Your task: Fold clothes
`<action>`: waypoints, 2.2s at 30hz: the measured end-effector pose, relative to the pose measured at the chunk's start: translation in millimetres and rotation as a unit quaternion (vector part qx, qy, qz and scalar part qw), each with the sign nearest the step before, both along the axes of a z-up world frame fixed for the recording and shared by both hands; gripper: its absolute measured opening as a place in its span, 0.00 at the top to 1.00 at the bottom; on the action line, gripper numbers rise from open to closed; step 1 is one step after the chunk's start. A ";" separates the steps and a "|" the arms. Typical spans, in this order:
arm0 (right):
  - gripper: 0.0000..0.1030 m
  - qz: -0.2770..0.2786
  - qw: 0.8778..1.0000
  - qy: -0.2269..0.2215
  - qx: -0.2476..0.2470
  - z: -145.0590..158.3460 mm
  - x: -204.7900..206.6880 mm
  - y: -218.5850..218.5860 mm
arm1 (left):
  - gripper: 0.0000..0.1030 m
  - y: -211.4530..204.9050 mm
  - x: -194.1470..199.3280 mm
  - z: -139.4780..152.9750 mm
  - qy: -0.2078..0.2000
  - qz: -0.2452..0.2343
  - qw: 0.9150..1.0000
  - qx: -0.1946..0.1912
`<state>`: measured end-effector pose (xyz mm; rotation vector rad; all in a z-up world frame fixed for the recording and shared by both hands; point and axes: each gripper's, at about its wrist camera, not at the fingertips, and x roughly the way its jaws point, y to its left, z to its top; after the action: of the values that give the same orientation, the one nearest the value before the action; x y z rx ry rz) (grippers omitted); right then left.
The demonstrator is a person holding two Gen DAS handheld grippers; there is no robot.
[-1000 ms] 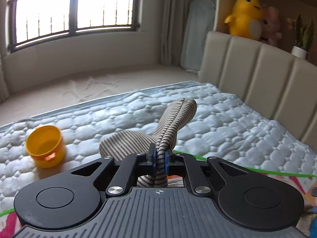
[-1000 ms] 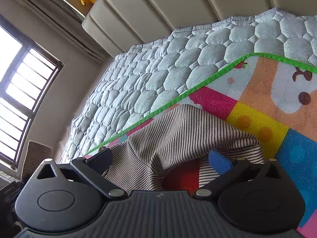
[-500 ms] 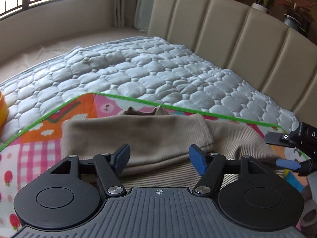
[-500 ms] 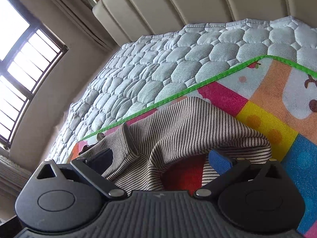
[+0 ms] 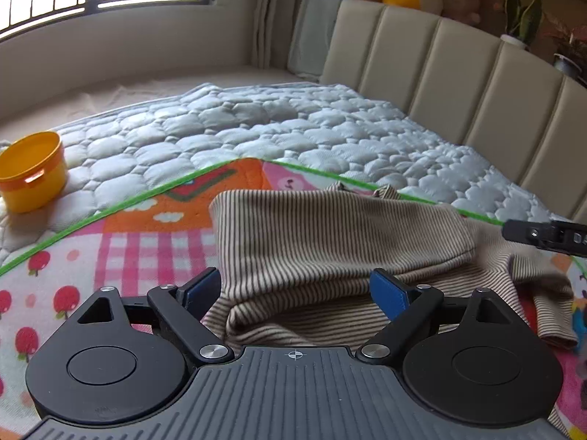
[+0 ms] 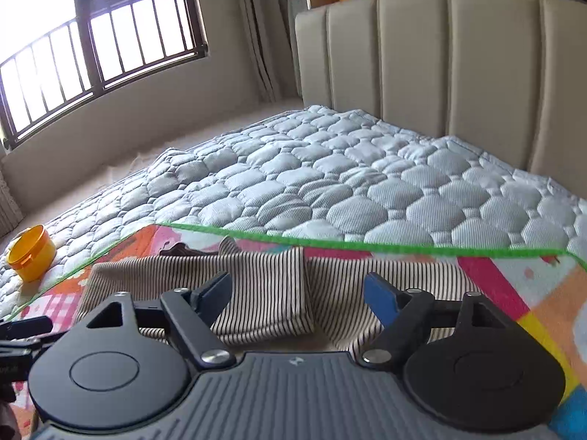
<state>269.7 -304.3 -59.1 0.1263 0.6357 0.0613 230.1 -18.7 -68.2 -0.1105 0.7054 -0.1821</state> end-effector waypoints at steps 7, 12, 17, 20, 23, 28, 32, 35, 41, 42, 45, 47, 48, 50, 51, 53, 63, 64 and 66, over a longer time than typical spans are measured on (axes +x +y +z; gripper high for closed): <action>0.63 0.006 0.996 0.086 -0.012 -50.5 37.0 19.1 | 0.10 11.4 21.7 -27.1 0.036 0.011 0.998 0.044; 0.77 0.074 0.991 0.092 -0.058 -39.1 10.0 30.6 | 0.09 32.7 33.1 -33.9 0.073 0.051 0.994 0.059; 0.77 0.078 0.989 0.110 -0.067 -41.6 -0.2 19.7 | 0.06 29.6 27.9 -33.0 0.079 0.048 0.990 0.102; 0.78 0.070 0.990 0.113 -0.049 -33.1 -6.3 5.5 | 0.06 29.3 23.6 -32.3 0.082 0.047 0.989 0.112; 0.58 0.061 0.991 0.086 -0.077 -3.2 -30.7 -25.8 | 0.05 34.3 21.2 -29.4 0.086 0.054 0.990 0.095; 0.33 -0.009 0.989 0.093 -0.112 9.3 -65.3 -102.8 | 0.04 39.7 22.6 -26.0 0.097 0.074 0.991 0.060; 0.33 -0.097 0.987 0.123 0.020 -4.1 -81.4 -154.7 | 0.04 39.0 19.9 -23.1 0.104 0.078 0.991 0.045; 0.33 -0.134 0.968 0.118 0.174 -7.2 -88.7 -174.3 | 0.04 42.6 16.4 -19.7 0.115 0.080 0.990 0.008; 0.33 -0.199 0.916 0.121 0.328 -35.5 -55.0 -175.5 | 0.02 40.4 15.9 -22.9 0.125 0.078 0.989 -0.001; 0.33 -0.212 0.914 0.121 0.324 -43.0 -46.8 -173.1 | 0.02 38.7 15.4 -23.2 0.124 0.075 0.989 0.005; 0.34 -0.240 0.918 0.112 0.295 -60.2 -24.8 -163.0 | 0.01 35.1 13.8 -23.2 0.120 0.068 0.990 0.018; 0.42 -0.224 0.945 0.090 0.219 -56.4 -14.5 -146.4 | 0.01 36.4 13.9 -22.9 0.120 0.068 0.990 0.011; 0.54 -0.207 0.962 0.087 0.157 -51.2 -7.8 -133.3 | 0.01 37.1 14.2 -22.7 0.120 0.069 0.990 0.007; 0.66 -0.170 0.981 0.066 0.061 -40.6 -1.9 -108.3 | 0.01 38.5 15.9 -22.0 0.121 0.071 0.990 -0.001; 0.70 -0.155 0.986 0.051 0.039 -34.0 -1.8 -99.0 | 0.01 38.6 16.6 -21.7 0.121 0.071 0.990 -0.003; 0.72 -0.127 0.991 0.017 0.028 -18.6 -3.8 -83.9 | 0.01 37.9 17.5 -21.5 0.120 0.071 0.990 -0.004; 0.73 0.063 0.995 -0.079 -0.004 34.5 -23.4 20.6 | 0.01 37.2 16.0 -20.8 0.121 0.067 0.990 -0.010; 0.73 0.074 0.994 -0.078 -0.001 34.8 -25.7 26.0 | 0.01 37.9 15.8 -20.5 0.122 0.068 0.990 -0.012; 0.73 0.112 0.991 -0.066 0.014 33.6 -30.8 36.8 | 0.01 39.2 15.6 -20.1 0.123 0.068 0.990 -0.016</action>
<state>238.9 -267.5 -25.5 0.0772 0.5148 0.2927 245.7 20.4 -88.3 -0.2132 0.9379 -0.0482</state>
